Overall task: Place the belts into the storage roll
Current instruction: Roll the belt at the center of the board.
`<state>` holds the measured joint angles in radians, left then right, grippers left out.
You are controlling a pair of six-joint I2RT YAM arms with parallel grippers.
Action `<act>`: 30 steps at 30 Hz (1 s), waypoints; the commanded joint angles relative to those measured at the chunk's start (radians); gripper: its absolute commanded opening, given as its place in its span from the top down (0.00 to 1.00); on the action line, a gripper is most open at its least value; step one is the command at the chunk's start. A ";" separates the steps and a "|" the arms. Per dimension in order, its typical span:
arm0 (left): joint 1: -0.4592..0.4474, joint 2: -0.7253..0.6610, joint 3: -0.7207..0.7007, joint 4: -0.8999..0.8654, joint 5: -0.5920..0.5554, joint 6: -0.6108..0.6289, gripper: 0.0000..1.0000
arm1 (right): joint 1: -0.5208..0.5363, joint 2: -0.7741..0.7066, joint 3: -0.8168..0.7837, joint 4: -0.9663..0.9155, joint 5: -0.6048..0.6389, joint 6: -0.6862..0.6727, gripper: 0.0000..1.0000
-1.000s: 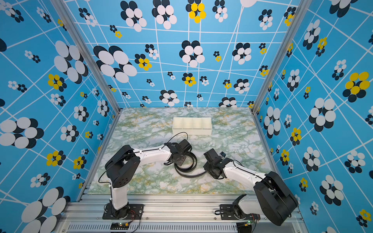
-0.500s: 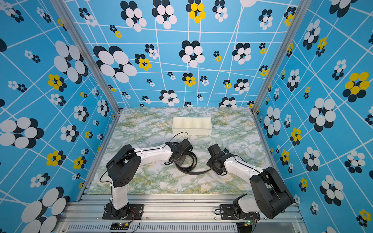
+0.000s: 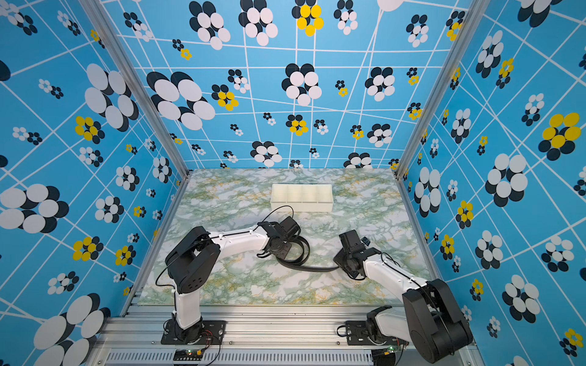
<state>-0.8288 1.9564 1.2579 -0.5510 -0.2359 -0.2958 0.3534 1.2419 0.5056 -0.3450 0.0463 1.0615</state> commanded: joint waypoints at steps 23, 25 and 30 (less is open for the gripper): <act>0.071 0.173 -0.092 -0.101 0.071 0.044 0.71 | -0.045 -0.135 -0.059 -0.279 0.065 -0.063 1.00; 0.079 0.178 -0.092 -0.101 0.075 0.048 0.71 | -0.048 -0.160 -0.070 -0.298 0.073 -0.075 1.00; 0.087 0.192 -0.070 -0.104 0.072 0.059 0.71 | -0.047 -0.239 -0.087 -0.300 0.095 -0.083 1.00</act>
<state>-0.7734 1.9751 1.2766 -0.5167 -0.1566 -0.2768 0.3180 1.0336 0.4297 -0.5556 0.0666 1.0172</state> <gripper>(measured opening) 0.290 0.066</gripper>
